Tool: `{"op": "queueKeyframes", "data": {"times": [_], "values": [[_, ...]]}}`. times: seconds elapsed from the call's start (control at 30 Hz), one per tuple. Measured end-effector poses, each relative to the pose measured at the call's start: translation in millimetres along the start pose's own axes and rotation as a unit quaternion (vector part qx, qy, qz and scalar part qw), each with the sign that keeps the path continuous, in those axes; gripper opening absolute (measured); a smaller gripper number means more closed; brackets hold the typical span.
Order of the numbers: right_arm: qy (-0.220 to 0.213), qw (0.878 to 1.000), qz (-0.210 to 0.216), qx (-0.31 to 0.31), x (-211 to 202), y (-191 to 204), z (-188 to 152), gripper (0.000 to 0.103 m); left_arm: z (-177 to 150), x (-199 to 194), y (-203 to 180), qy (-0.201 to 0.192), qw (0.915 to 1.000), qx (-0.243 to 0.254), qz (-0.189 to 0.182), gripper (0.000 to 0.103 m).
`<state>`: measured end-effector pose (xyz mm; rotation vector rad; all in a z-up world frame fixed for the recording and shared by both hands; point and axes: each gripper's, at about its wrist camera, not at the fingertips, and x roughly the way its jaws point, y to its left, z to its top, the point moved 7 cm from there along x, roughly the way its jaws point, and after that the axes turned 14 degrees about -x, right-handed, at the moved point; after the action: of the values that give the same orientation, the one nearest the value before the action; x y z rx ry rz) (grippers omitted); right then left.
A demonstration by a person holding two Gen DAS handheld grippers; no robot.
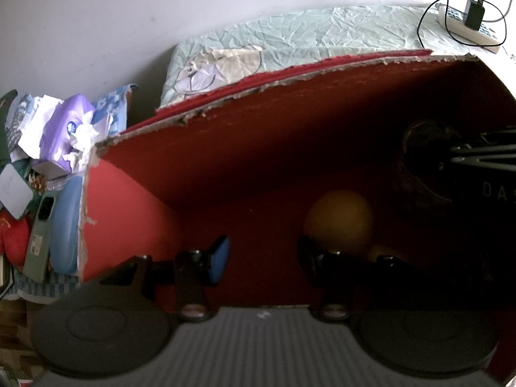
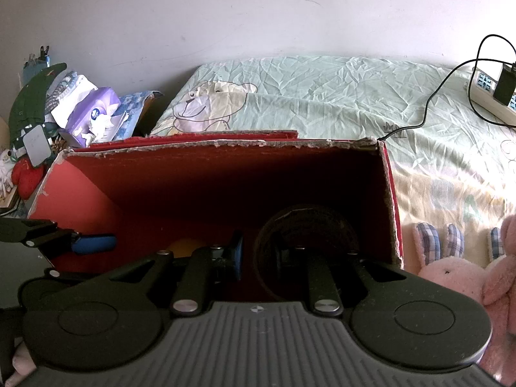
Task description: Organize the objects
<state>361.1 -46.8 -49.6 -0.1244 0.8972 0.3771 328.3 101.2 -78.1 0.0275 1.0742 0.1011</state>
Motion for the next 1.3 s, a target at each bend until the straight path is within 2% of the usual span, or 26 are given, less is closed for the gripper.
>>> {"op": "queueKeyframes", "data": {"times": [0.67, 0.87, 1.07, 1.3], "values": [[-0.008, 1.0, -0.004, 0.001, -1.8, 0.0, 1.5, 0.018, 4.1, -2.1, -5.1, 0.0, 1.0, 0.001, -0.004, 0.049], [-0.036, 0.999, -0.028, -0.017, -14.9, 6.1, 4.2, 0.019, 8.8, -14.0, -4.8, -0.024, 0.9993, -0.008, -0.028, 0.05], [-0.075, 0.997, -0.018, -0.006, -44.7, 14.3, 1.2, 0.021, 10.1, -41.0, 0.4, -0.054, 0.9982, -0.016, -0.023, 0.05], [-0.118, 0.993, -0.012, -0.011, -79.3, 28.1, -4.6, 0.023, -5.8, -75.9, 3.2, -0.078, 0.9965, -0.027, -0.016, 0.05]]}}
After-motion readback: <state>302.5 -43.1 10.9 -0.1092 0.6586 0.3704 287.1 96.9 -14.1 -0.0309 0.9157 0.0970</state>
